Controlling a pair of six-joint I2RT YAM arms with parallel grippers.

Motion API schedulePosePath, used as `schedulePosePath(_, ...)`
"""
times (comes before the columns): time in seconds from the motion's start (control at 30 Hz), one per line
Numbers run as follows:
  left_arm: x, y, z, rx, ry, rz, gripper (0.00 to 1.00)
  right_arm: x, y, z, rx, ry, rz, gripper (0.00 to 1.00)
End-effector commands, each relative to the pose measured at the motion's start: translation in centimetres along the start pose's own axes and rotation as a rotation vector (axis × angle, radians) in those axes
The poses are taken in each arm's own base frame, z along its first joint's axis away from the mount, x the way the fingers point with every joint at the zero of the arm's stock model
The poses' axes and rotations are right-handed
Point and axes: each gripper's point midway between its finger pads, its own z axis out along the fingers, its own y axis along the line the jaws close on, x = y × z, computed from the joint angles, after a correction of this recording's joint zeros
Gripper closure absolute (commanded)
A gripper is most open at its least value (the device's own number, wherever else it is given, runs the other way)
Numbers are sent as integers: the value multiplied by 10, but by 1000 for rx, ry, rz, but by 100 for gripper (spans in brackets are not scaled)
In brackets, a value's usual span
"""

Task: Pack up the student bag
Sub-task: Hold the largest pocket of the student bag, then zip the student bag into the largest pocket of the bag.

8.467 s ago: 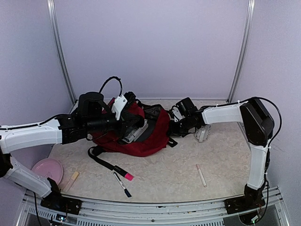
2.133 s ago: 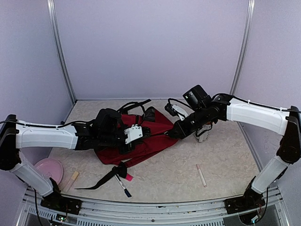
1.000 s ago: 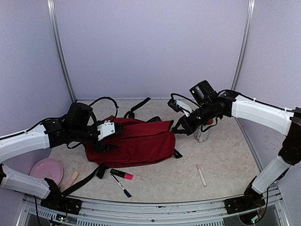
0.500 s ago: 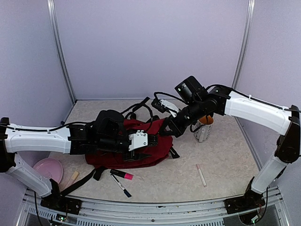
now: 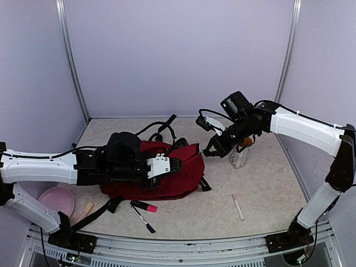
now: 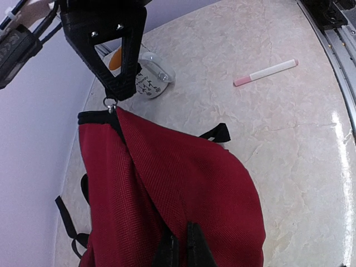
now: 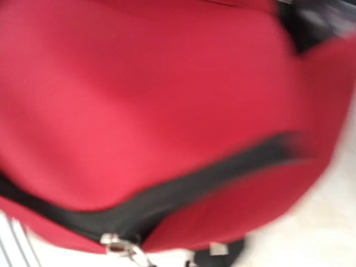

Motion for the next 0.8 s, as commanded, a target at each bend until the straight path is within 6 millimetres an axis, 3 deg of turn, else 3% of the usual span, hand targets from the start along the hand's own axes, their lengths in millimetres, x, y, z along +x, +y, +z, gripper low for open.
schedulePosePath(0.0,26,-26,-30,83,79,3,100,2,-66,-26,184,-36,50,100)
schedulePosePath(0.27,27,-40,-79,158,58,14,100,12,-137,-32,334,3,109,100)
schedulePosePath(0.37,29,-32,-90,126,48,13,100,13,-144,-28,338,11,100,100)
schedulePosePath(0.57,39,-6,-94,23,54,27,100,5,-117,-28,237,-39,83,100)
schedulePosePath(0.67,51,35,-96,-116,77,24,100,-1,-94,-40,196,-89,57,100)
schedulePosePath(0.77,60,90,-103,-273,73,12,100,-14,-71,-64,172,-165,49,100)
